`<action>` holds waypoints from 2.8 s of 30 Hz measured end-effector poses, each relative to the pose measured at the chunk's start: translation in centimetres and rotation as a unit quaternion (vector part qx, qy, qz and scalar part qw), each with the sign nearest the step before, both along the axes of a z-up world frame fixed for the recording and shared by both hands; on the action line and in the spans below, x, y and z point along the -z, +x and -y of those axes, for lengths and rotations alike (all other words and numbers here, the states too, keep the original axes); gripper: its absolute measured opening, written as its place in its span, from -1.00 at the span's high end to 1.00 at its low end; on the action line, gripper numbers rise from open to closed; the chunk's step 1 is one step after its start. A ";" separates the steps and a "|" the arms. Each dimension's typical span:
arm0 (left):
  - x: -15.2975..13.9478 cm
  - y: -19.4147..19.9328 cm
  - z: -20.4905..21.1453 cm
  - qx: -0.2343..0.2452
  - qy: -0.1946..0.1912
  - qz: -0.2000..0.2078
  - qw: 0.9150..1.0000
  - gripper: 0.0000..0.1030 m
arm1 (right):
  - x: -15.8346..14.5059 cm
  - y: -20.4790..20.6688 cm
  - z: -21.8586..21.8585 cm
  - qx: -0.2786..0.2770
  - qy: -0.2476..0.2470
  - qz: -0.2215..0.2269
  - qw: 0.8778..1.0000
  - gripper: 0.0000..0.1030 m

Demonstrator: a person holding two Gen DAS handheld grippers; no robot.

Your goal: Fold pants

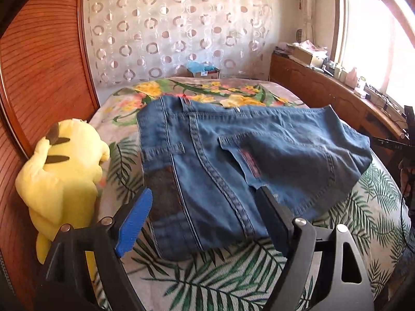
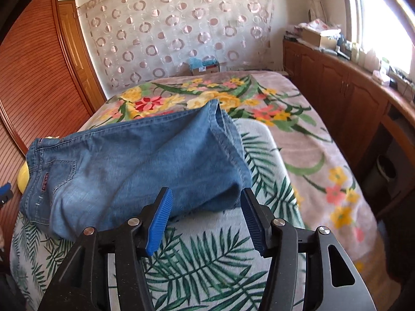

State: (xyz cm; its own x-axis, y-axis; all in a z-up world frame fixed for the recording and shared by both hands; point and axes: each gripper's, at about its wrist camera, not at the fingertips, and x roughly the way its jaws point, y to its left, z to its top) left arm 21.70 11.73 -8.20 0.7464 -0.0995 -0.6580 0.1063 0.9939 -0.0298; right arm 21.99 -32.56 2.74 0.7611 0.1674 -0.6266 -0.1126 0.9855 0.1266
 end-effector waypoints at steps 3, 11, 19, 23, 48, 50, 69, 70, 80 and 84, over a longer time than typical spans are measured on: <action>0.8 -0.5 0.5 0.002 0.004 -0.007 1.000 -0.60 | 0.1 -0.4 -0.4 -0.006 0.017 -0.007 1.000 -0.11; 1.8 -2.0 1.6 0.000 0.005 -0.015 1.000 -0.60 | 0.3 -0.3 -0.9 -0.023 0.040 -0.016 0.999 -0.32; 2.4 -3.0 1.4 -0.009 0.011 -0.016 1.000 -0.60 | 1.1 1.5 0.7 -0.003 0.081 -0.034 0.996 -0.35; 2.8 -2.7 0.3 -0.019 0.017 -0.021 0.999 -0.60 | 1.7 3.0 1.6 0.022 0.090 -0.052 0.994 -0.35; 4.0 -0.8 -0.6 0.000 0.007 -0.047 0.999 0.66 | 1.6 4.6 -0.9 0.010 0.014 -0.048 0.999 0.87; 2.8 -1.1 -0.6 -0.003 0.007 -0.034 0.999 0.70 | 1.0 4.2 -0.7 0.007 0.013 -0.036 0.999 0.87; -5.4 -11.2 -3.3 -0.021 -0.023 0.053 0.998 0.76 | -3.2 -10.2 0.3 -0.076 -0.008 0.035 0.996 0.88; -5.3 -11.8 -3.4 -0.020 -0.026 0.054 0.998 0.76 | -3.1 -10.9 0.5 -0.079 -0.005 0.035 0.996 0.88; -1.2 -14.5 -2.7 -0.020 -0.033 0.007 0.999 0.75 | 0.3 -14.0 3.1 -0.074 0.011 0.001 0.997 0.88; 0.0 -14.7 -2.4 -0.020 -0.036 -0.012 0.999 0.72 | 1.8 -13.7 3.5 -0.066 0.014 -0.012 0.998 0.88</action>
